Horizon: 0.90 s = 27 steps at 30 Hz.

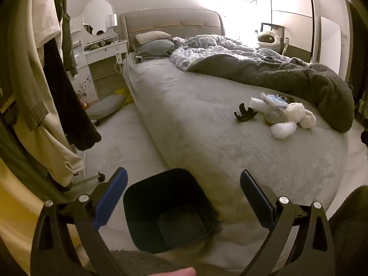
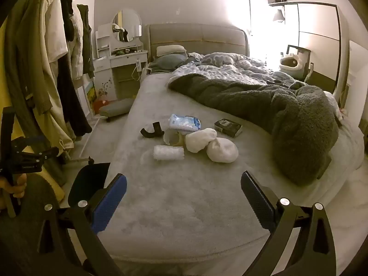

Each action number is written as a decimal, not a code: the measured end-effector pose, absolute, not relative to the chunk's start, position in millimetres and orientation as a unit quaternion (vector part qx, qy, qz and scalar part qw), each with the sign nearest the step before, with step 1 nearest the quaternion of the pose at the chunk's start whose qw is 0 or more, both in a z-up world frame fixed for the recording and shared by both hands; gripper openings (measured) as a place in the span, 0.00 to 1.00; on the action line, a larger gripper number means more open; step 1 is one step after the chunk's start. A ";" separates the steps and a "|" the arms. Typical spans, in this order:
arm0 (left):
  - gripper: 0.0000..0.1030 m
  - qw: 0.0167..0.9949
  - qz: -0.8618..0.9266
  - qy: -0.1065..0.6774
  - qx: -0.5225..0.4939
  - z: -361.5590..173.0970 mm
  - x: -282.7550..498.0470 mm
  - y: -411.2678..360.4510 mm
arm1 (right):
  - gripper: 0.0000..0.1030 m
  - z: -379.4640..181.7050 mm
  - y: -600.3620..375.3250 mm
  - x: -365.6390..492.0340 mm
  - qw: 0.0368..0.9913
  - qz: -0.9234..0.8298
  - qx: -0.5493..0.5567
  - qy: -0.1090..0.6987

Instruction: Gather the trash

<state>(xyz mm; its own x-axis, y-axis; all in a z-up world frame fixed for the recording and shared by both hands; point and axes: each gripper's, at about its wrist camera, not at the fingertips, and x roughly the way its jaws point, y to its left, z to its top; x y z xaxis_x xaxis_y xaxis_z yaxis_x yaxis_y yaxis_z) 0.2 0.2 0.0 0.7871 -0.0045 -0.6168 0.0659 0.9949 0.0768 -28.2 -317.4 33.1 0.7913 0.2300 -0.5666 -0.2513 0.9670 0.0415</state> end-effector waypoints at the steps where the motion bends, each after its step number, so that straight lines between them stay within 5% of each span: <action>1: 0.97 0.944 -0.020 0.326 0.044 0.0 0.3 0.5 | 0.97 33.2 -317.6 -28.6 0.946 0.127 -0.017 0.296; 27: 0.97 0.944 -0.020 0.326 0.042 1.8 0.1 1.2 | 0.97 33.8 -317.9 -28.9 0.948 0.129 -0.014 0.291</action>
